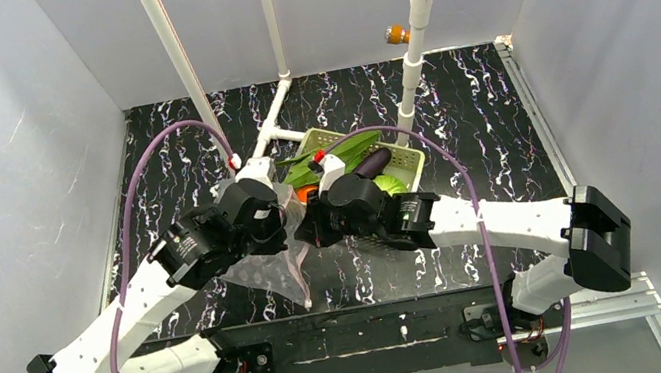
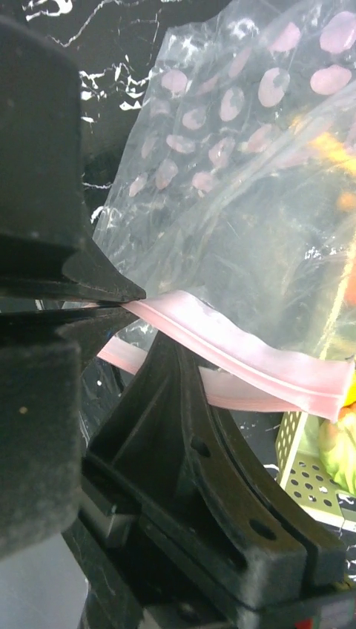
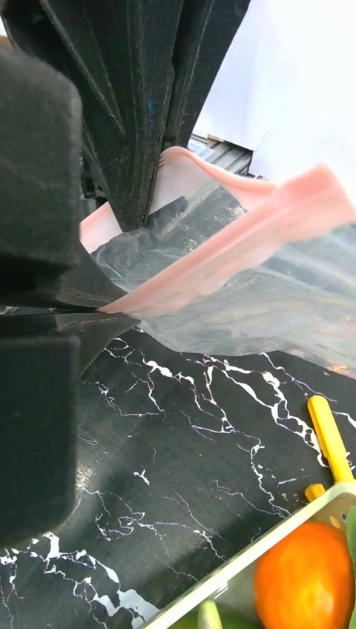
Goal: Place the food in the zip-top bag and seal the zipper
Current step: Open the zipper of the food storage bag at the center of the board.
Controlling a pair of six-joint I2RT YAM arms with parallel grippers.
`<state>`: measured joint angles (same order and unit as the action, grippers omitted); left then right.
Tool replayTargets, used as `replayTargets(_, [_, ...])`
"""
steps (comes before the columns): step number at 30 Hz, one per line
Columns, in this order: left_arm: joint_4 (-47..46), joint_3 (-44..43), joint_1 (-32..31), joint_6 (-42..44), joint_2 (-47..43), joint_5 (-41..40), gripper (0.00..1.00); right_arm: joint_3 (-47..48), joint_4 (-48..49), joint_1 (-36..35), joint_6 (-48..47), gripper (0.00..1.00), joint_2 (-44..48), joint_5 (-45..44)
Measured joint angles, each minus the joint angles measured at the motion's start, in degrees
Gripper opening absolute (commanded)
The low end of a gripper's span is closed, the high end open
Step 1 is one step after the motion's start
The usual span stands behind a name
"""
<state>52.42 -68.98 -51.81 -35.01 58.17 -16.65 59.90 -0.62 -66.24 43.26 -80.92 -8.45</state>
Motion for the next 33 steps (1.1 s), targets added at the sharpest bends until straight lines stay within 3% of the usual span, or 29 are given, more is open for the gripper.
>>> replayTargets(6, [3.40, -0.51, 0.00, 1.18, -0.41, -1.44, 0.44, 3.90, -3.37, 0.23, 0.75, 0.01, -0.17, 2.73])
replayTargets(10, [3.02, 0.23, 0.00, 2.09, -2.67, -1.52, 0.50, 6.49, -3.83, 0.45, 2.74, 0.01, -0.65, 6.41])
replayTargets(13, [2.92, 0.94, 0.00, 2.53, -4.09, -1.51, 0.48, 7.10, -3.96, 0.85, 4.29, 0.01, -1.33, 8.38])
replayTargets(16, [2.95, 1.05, 0.01, 3.23, -4.21, -1.51, 0.08, 7.54, -4.16, 1.42, 5.60, 0.01, -2.21, 10.01])
replayTargets(18, [3.43, 0.84, 0.01, 4.27, -3.50, -1.43, 0.01, 7.76, -4.15, 2.30, 6.40, 0.01, -3.12, 12.02])
replayTargets(22, [6.28, -1.43, 0.00, 6.03, -1.88, -1.67, 0.00, 9.54, -5.84, 4.24, 5.22, 0.01, -5.80, 16.73])
replayTargets(25, [9.29, -5.19, 0.01, 6.35, -1.46, -3.56, 0.00, 17.13, -12.74, 5.62, -0.17, 0.01, -11.48, 18.82])
replayTargets(29, [11.32, -8.79, 0.20, 5.61, -3.38, -6.69, 0.00, 27.51, -20.91, 6.32, -7.99, 0.01, -19.18, 18.39])
replayTargets(32, [11.62, -7.57, 0.35, 4.37, -5.05, -6.97, 0.00, 28.80, -24.57, 6.38, -12.39, 0.09, -20.81, 17.82])
replayTargets(33, [11.78, -7.06, 0.41, 3.95, -5.33, -7.00, 0.00, 28.72, -25.55, 6.37, -13.57, 0.04, -20.82, 17.78])
